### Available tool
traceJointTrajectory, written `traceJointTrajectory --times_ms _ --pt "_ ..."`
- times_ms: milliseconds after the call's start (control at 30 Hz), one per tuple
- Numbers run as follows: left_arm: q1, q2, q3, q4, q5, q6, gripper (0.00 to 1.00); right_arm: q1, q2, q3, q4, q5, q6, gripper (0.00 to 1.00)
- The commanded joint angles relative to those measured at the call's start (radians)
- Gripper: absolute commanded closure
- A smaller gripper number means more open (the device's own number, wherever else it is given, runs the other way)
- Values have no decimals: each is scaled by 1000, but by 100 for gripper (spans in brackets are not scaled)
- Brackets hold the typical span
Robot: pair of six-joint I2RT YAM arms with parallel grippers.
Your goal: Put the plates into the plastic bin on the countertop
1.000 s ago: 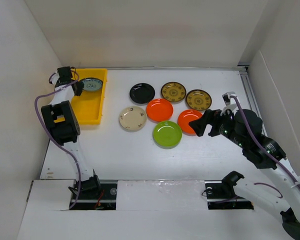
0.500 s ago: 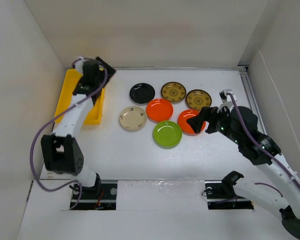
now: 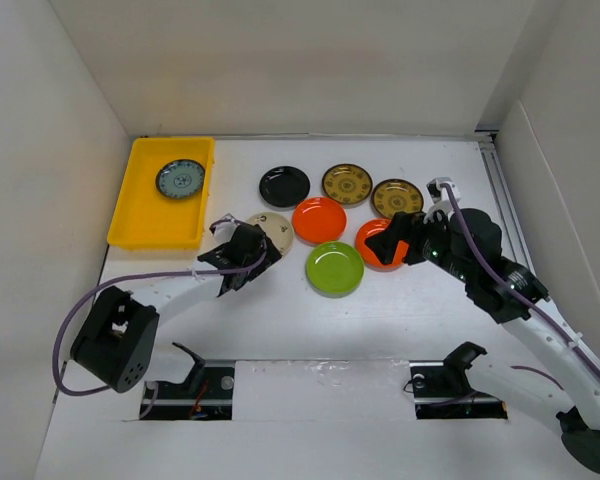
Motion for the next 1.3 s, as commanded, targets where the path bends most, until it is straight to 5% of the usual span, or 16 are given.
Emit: traceJointTrajectory --times_ms 0,333,700,1033,1267 --pt "0 49 -26 93 -67 -62 0 -7 -15 1 76 -37 -13 0" --pt "3 203 24 84 -151 -234 14 -7 -34 2 44 -37 -4 0" --pt "47 338 90 19 -70 -302 98 -16 -92 44 1 -28 -4 0" --pt "4 151 160 -188 -217 -389 100 -16 -111 64 -31 -19 -24 0" --pt "90 33 352 -252 -336 -210 100 -25 -111 45 -7 -28 -24 0"
